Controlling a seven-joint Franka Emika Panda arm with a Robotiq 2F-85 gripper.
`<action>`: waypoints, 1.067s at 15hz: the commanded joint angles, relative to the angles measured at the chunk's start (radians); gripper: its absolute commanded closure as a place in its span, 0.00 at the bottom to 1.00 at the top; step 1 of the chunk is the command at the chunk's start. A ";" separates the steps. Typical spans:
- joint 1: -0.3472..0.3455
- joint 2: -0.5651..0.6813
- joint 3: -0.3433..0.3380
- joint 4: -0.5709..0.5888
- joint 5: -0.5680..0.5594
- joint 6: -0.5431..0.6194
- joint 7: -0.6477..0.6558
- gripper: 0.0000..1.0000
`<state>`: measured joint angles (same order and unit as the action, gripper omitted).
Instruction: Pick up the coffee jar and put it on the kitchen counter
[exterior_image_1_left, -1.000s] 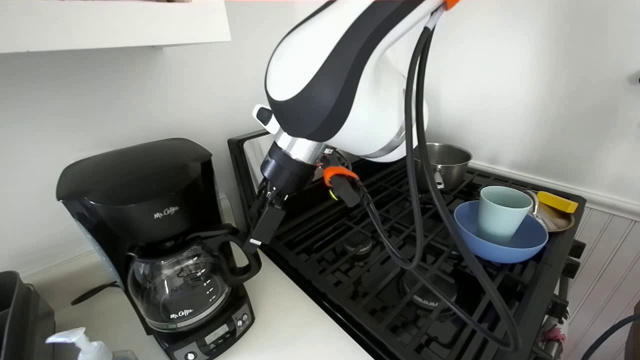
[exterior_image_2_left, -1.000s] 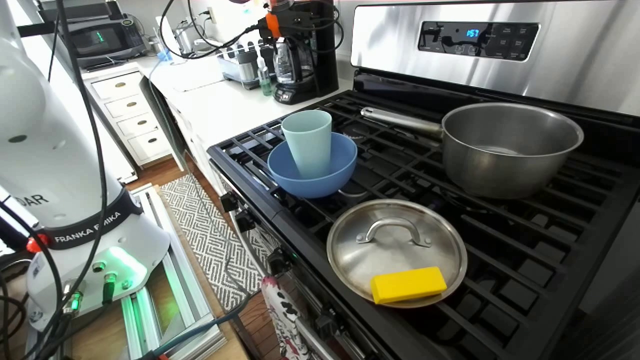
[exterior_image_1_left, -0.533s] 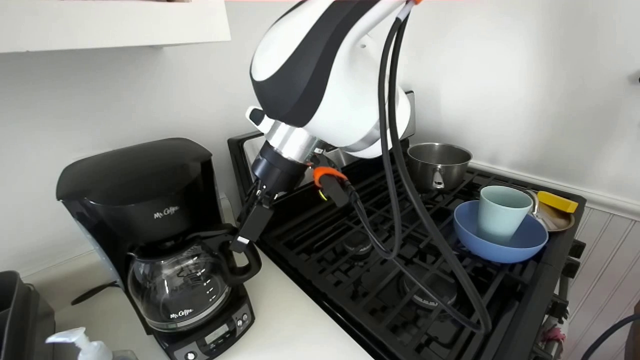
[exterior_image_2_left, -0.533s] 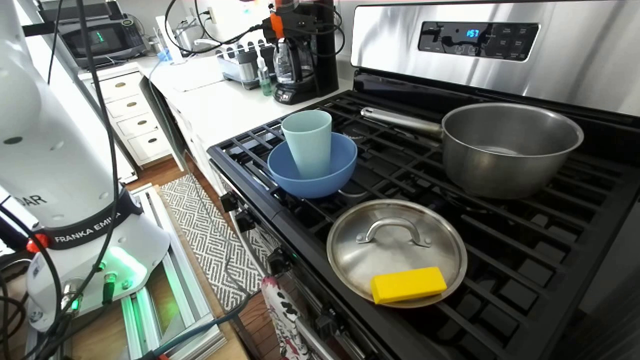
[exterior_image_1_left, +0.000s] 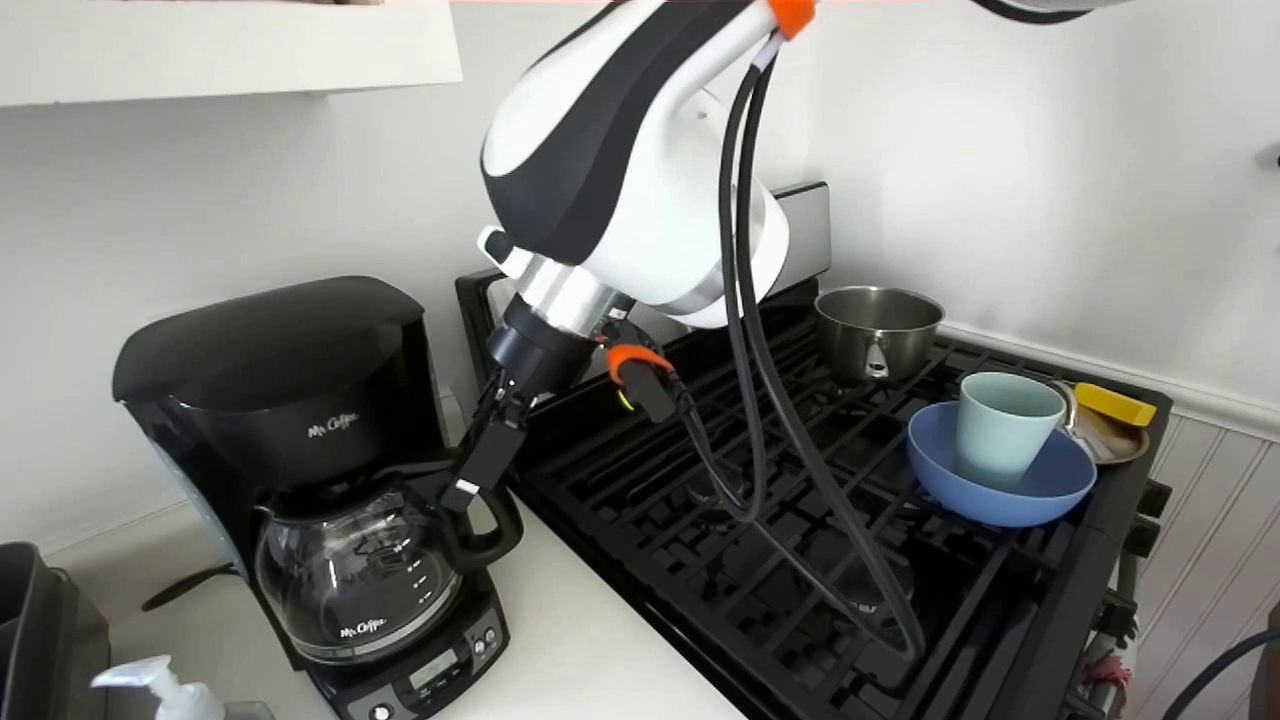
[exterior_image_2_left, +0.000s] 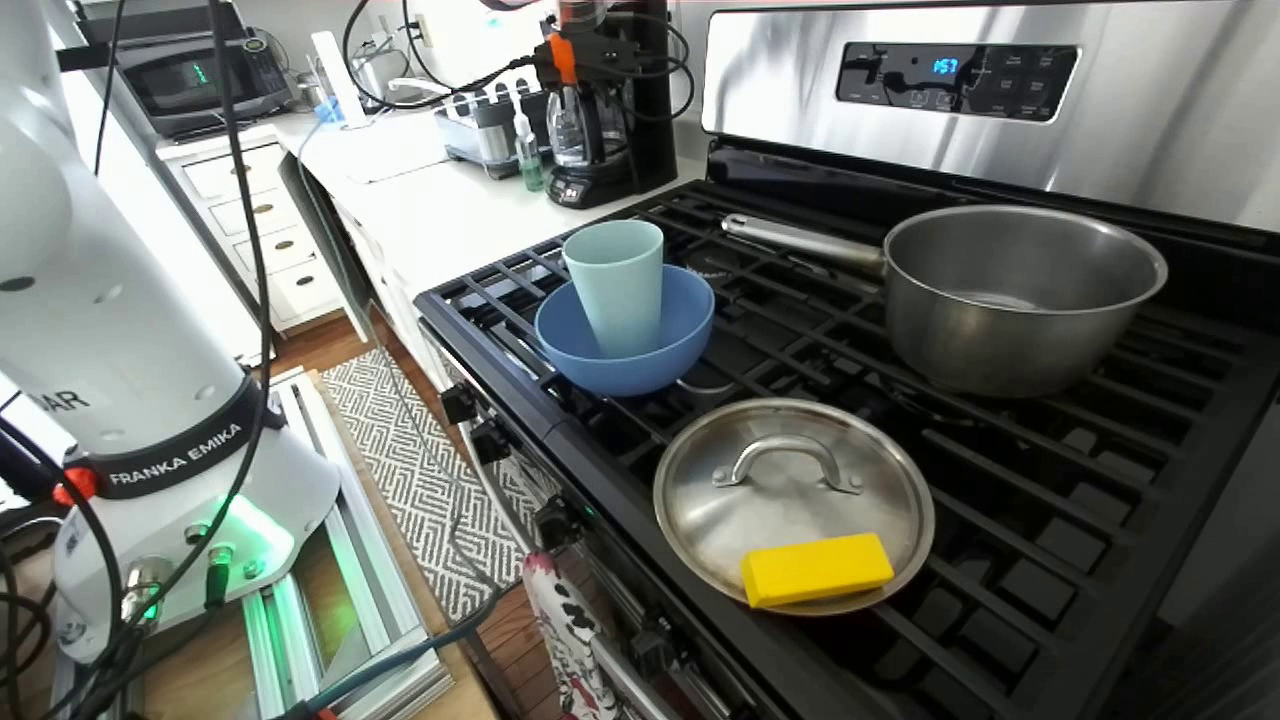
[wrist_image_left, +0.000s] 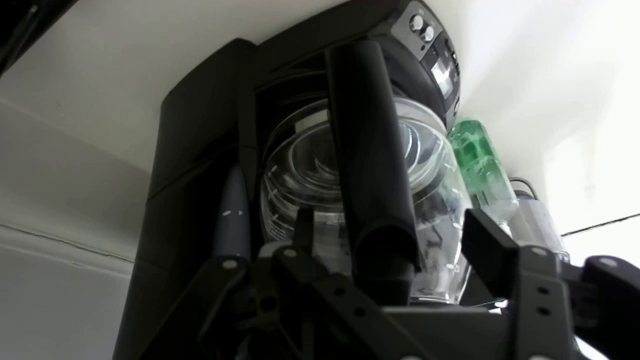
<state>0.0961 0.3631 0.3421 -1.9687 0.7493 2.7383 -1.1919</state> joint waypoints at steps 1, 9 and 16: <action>-0.022 0.037 0.035 0.043 0.010 -0.007 -0.031 0.34; -0.024 0.040 0.042 0.041 0.006 0.017 -0.023 0.92; -0.024 -0.004 0.046 -0.008 -0.007 0.023 -0.039 0.92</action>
<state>0.0898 0.3894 0.3659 -1.9463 0.7447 2.7466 -1.2014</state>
